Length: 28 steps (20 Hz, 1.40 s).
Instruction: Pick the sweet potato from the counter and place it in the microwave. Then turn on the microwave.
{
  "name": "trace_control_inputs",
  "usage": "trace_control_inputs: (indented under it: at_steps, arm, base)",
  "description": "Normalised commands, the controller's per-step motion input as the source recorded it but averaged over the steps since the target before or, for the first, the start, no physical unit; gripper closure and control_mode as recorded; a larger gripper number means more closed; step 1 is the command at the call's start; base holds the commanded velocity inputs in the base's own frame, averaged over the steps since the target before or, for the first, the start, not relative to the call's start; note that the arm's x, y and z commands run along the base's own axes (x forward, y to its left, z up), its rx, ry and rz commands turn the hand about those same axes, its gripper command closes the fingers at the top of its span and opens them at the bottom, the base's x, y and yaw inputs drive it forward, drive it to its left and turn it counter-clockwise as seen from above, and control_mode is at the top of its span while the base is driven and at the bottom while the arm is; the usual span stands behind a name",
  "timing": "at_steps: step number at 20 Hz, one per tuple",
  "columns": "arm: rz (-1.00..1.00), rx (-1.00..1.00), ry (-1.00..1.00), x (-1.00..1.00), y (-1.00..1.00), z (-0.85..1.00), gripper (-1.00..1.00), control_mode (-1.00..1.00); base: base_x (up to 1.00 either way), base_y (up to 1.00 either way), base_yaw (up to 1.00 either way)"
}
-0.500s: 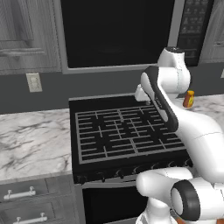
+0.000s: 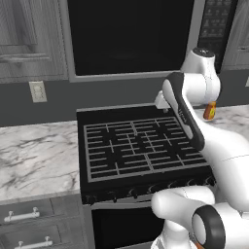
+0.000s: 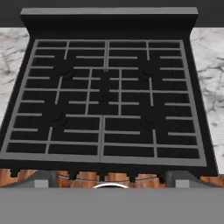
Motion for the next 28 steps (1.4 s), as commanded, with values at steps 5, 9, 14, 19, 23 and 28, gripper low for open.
trace_control_inputs:
  at_steps: [5, 9, 14, 19, 23, 28]
  arm:
    - [0.0, -0.06, -0.15, 0.02, -0.17, 0.34, -1.0, -1.0]
    - [0.0, -0.05, -0.15, 0.04, -0.11, 0.31, -1.0, -1.0]
    - [0.0, -0.06, -0.17, 0.0, -0.09, 0.36, -1.0, -1.0]
    - [0.0, -0.04, -0.14, -0.01, -0.18, 0.41, -1.0, -1.0]
    - [0.0, 0.0, -0.1, -0.07, -0.19, 0.46, -1.0, -1.0]
    - [0.0, 0.0, -0.07, -0.07, -0.2, 0.42, -1.0, -1.0]
  base:
    - [0.0, 0.0, 0.0]
    - [0.0, 0.0, 0.0]
    - [0.0, 0.0, 0.0]
    - [0.0, 0.0, 0.0]
    - [0.0, 0.0, 0.0]
    - [0.0, 0.0, 0.0]
